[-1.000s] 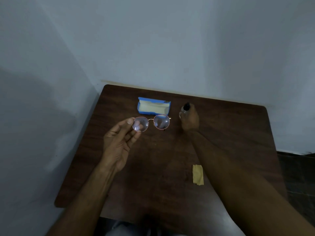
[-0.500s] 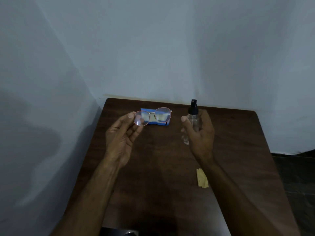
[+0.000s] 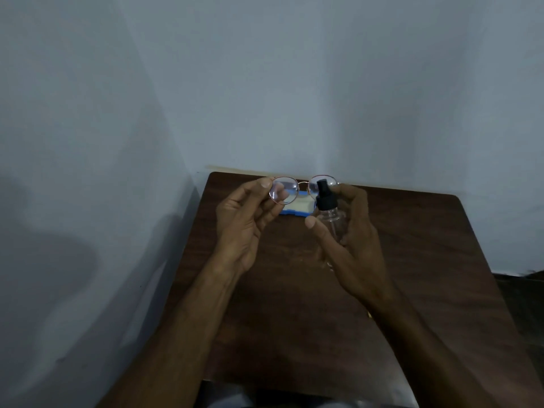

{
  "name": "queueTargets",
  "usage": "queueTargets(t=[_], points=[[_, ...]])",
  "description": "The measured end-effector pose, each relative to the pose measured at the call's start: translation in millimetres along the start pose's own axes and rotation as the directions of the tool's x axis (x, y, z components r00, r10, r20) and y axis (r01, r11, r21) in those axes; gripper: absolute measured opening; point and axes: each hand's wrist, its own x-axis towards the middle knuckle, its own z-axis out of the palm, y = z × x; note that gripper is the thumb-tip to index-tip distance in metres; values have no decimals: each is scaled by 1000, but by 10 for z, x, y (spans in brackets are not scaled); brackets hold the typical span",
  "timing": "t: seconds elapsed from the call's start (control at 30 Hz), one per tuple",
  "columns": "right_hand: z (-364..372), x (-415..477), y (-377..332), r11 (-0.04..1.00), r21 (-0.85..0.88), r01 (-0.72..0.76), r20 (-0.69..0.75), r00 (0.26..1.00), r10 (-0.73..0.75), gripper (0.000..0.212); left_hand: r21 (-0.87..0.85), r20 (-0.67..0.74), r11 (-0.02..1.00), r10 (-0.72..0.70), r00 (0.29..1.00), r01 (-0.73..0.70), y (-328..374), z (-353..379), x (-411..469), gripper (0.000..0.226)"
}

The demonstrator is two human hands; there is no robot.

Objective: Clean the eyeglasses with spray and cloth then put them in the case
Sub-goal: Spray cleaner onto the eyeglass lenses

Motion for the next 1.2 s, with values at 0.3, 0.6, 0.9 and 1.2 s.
queueTargets(t=[0.3,0.6,0.9,1.2], points=[[166,3,-129,915,-360,180,39,983,-178,71,-14,10,1000,20,1000,-20,23,-15,-82,22],[205,-84,-97,851,-506,137,-86,974,-208,66,-40,7,999,3,1000,-2,14,10,-133,15],[144,-112,-95,770,-628,112,-116,965,-235,64,-42,1,999,7,1000,-7,-3,13,-170,18],[146,-205,-99,810,-581,76,-155,967,-202,67,-54,-12,999,2,1000,-2,-8,34,-204,14]])
